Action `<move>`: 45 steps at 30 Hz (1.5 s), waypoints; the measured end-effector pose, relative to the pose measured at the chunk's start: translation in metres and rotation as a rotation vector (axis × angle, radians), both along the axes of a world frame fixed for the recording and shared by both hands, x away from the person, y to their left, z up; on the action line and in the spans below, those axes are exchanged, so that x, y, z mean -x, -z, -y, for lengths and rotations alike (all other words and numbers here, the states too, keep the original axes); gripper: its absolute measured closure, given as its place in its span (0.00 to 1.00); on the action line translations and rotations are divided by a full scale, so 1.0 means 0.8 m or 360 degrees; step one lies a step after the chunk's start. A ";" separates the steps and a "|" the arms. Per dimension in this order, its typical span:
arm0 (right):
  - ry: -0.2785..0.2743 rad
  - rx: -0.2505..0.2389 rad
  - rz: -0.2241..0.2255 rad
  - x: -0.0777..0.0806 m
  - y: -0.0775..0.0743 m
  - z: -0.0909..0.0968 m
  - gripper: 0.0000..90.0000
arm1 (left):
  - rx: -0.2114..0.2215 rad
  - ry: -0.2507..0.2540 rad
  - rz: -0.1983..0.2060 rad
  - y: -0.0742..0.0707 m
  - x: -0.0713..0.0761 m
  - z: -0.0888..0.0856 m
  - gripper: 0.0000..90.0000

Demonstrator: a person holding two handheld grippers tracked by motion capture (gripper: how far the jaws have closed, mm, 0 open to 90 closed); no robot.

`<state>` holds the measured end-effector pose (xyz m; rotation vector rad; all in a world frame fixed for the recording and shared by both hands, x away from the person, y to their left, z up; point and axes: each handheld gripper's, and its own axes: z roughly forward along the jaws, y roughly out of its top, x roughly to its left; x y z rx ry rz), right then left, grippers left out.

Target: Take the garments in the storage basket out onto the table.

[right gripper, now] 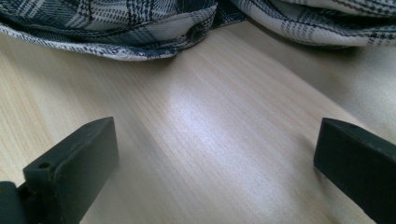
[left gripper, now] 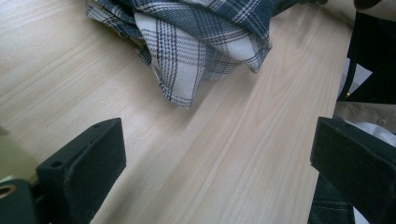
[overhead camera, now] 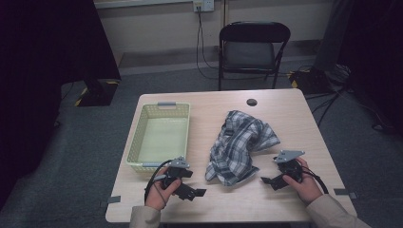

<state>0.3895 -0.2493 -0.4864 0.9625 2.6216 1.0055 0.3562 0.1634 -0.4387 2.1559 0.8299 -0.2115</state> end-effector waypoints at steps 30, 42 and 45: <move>0.0000 0.0000 0.0000 0.000 0.000 0.000 0.00 | -0.0044 -0.0021 0.0034 0.003 0.007 -0.042 0.03; 0.0000 0.0000 0.0000 0.000 0.000 0.000 0.00 | -0.0056 -0.0029 0.0058 0.004 0.009 -0.053 0.03; 0.0000 0.0000 0.0000 0.000 0.000 0.000 0.00 | -0.0057 -0.0036 0.0065 0.004 0.010 -0.056 0.03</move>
